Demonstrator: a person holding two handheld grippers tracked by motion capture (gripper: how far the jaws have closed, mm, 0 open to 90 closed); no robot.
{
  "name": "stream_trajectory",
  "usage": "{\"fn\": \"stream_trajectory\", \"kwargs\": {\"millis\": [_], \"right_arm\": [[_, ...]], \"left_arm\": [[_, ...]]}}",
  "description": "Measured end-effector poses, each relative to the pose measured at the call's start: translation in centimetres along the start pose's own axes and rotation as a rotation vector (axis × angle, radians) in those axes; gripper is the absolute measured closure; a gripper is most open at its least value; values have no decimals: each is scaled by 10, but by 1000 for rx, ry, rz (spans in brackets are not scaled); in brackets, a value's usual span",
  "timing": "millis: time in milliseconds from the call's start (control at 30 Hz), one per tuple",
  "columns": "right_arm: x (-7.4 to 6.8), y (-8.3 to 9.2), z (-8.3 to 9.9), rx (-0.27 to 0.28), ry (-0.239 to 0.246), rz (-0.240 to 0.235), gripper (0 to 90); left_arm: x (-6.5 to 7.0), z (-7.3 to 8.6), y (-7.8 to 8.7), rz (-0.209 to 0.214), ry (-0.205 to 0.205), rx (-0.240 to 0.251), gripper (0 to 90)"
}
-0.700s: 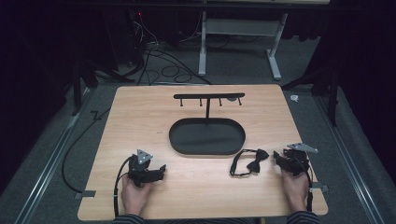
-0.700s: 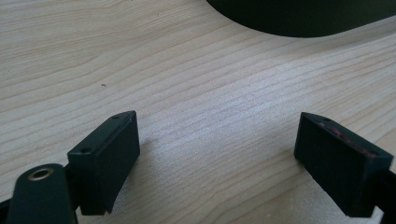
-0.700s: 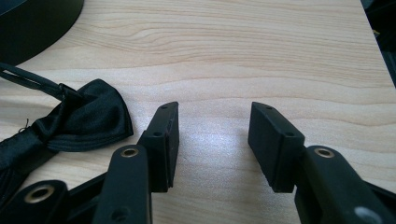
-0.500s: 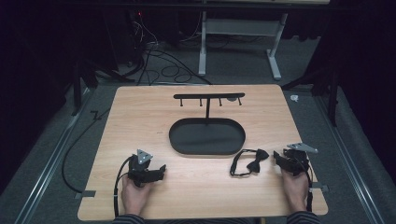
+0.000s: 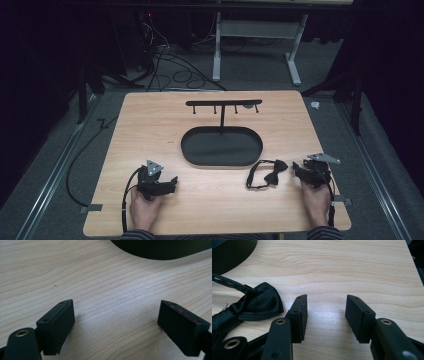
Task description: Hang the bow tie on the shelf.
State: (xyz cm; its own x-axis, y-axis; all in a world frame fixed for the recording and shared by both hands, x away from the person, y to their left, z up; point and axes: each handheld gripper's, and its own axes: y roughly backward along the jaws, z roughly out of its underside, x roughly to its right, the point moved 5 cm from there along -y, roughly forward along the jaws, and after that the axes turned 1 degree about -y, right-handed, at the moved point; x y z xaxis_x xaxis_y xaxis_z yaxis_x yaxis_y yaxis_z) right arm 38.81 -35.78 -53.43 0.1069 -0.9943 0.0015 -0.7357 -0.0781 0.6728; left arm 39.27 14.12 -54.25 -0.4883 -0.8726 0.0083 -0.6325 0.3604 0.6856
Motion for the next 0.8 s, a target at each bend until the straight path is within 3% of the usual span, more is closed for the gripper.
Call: {"fn": "stream_trajectory", "kwargs": {"millis": [267,367,800], "right_arm": [[1,0,0,-4,-10,-18,527],[-1,0,0,-2,14,-16,536],[-6,4,-1,4,24,-33,580]], "left_arm": [[0,0,0,0,0,0,145],[0,0,0,0,0,0,145],[0,0,0,0,-1,-1,146]]}}
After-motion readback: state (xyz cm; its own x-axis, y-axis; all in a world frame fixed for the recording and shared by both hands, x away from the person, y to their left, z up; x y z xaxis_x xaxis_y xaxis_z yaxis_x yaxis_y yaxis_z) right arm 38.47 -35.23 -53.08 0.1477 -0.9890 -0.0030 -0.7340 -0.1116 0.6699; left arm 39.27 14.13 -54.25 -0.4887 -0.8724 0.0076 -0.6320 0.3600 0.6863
